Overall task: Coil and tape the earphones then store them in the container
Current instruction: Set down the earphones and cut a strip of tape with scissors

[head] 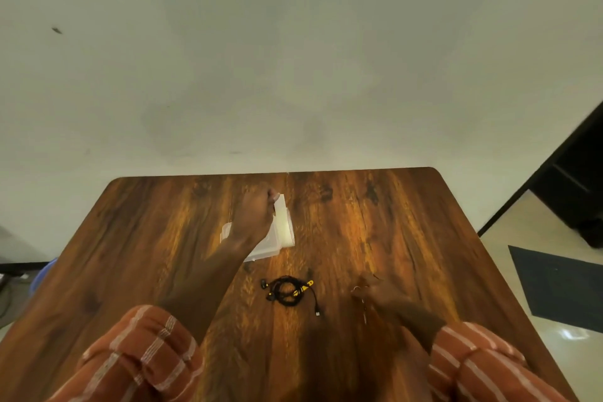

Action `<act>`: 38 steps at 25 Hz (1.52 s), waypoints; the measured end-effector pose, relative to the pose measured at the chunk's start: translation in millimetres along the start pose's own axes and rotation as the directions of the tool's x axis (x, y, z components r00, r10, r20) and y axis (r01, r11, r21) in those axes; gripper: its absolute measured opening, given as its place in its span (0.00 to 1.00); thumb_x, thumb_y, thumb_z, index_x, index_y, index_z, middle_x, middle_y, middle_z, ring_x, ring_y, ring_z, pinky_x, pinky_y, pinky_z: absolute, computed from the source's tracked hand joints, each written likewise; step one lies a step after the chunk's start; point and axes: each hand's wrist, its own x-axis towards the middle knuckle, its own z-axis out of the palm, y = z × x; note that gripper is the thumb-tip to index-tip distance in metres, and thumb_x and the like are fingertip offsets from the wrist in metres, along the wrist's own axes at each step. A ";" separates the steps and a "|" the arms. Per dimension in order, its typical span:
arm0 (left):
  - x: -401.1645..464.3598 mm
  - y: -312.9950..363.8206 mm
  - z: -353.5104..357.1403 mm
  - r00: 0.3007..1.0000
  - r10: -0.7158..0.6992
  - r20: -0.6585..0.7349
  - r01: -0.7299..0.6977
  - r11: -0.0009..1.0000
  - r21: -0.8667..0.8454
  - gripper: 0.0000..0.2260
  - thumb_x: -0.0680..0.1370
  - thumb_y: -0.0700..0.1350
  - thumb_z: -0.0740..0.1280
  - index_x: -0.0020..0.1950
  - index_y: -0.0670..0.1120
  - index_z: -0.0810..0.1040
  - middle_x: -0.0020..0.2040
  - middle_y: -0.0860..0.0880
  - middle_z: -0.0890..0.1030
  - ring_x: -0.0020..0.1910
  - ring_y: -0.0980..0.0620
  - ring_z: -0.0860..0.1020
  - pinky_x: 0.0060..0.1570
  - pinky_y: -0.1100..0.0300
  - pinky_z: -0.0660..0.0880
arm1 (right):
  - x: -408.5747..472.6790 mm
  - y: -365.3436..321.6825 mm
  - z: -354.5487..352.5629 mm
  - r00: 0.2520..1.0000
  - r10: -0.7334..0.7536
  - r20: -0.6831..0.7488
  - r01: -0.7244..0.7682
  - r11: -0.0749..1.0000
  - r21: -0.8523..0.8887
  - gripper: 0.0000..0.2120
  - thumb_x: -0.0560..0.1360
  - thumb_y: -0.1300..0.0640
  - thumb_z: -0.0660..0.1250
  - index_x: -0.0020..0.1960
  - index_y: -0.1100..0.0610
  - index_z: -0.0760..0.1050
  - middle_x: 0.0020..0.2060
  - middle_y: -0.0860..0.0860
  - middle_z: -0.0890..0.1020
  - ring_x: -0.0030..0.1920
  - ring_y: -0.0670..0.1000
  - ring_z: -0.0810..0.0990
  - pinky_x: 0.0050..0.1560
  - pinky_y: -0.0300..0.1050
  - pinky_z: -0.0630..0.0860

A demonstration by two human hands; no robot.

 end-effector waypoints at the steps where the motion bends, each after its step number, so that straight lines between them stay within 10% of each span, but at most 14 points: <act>1: -0.3 -3.6 6.2 1.000 -0.015 0.021 0.016 0.999 -0.031 0.07 0.82 0.41 0.60 0.55 0.42 0.76 0.52 0.48 0.80 0.45 0.51 0.77 0.41 0.65 0.71 | -13.2 -24.9 -8.2 1.000 0.008 0.001 -0.008 0.995 -0.101 0.17 0.75 0.51 0.69 0.64 0.45 0.74 0.59 0.51 0.79 0.56 0.51 0.80 0.60 0.57 0.78; 5: -0.9 -7.5 23.2 0.998 -0.049 0.034 0.052 0.995 -0.088 0.06 0.82 0.41 0.60 0.54 0.43 0.76 0.49 0.44 0.83 0.44 0.46 0.81 0.43 0.50 0.81 | -11.1 -32.0 3.0 0.997 0.000 -0.081 -0.018 0.975 -0.220 0.14 0.80 0.55 0.62 0.65 0.55 0.75 0.66 0.52 0.75 0.62 0.51 0.76 0.64 0.47 0.73; 11: -0.5 1.5 21.6 0.998 -0.042 0.055 0.045 0.997 -0.062 0.07 0.81 0.42 0.61 0.57 0.42 0.75 0.52 0.43 0.83 0.45 0.46 0.81 0.46 0.53 0.80 | -19.0 -34.2 -0.8 0.997 -0.063 -0.043 0.054 0.982 -0.183 0.18 0.79 0.54 0.63 0.68 0.56 0.74 0.68 0.53 0.72 0.62 0.49 0.73 0.60 0.34 0.69; 21: 2.2 6.6 21.1 0.998 -0.052 0.047 0.056 0.996 -0.068 0.07 0.81 0.43 0.62 0.57 0.42 0.76 0.51 0.45 0.82 0.45 0.48 0.81 0.44 0.57 0.77 | -22.5 -46.6 5.8 0.960 -0.095 0.262 0.244 0.740 -0.627 0.21 0.82 0.58 0.58 0.74 0.59 0.65 0.76 0.59 0.62 0.73 0.60 0.64 0.71 0.56 0.66; 26: 4.7 5.1 14.3 0.995 -0.093 0.023 0.095 0.988 -0.119 0.08 0.82 0.47 0.60 0.54 0.45 0.75 0.50 0.46 0.83 0.42 0.50 0.81 0.44 0.53 0.81 | -27.4 -55.1 4.3 0.998 -0.040 0.050 0.056 0.923 -0.380 0.22 0.82 0.58 0.55 0.75 0.50 0.63 0.74 0.53 0.67 0.72 0.54 0.67 0.69 0.49 0.69; 29: 6.8 5.8 2.6 0.995 -0.098 0.028 0.101 0.988 -0.120 0.06 0.83 0.46 0.60 0.55 0.45 0.75 0.52 0.47 0.82 0.43 0.52 0.79 0.44 0.60 0.78 | -33.7 -73.8 -7.9 0.991 0.079 -0.111 -0.058 0.981 0.183 0.15 0.82 0.57 0.58 0.67 0.45 0.71 0.59 0.48 0.79 0.53 0.46 0.77 0.51 0.40 0.73; 32: 8.2 7.8 -9.8 0.997 -0.074 -0.005 0.073 0.994 -0.075 0.07 0.83 0.44 0.60 0.56 0.43 0.75 0.51 0.50 0.79 0.39 0.59 0.74 0.39 0.74 0.68 | -27.8 -116.0 -27.2 0.967 0.254 0.003 -0.132 0.491 0.861 0.08 0.81 0.61 0.61 0.58 0.58 0.77 0.43 0.55 0.81 0.33 0.49 0.77 0.29 0.41 0.73; 38: 15.1 7.8 -27.6 0.996 0.067 -0.065 -0.072 0.994 -0.080 0.08 0.82 0.45 0.60 0.57 0.43 0.74 0.50 0.49 0.82 0.41 0.54 0.78 0.37 0.71 0.71 | -25.9 -194.3 -96.6 0.997 -0.075 0.017 -0.013 0.047 0.999 0.16 0.82 0.63 0.54 0.58 0.66 0.79 0.46 0.57 0.83 0.45 0.55 0.82 0.42 0.48 0.84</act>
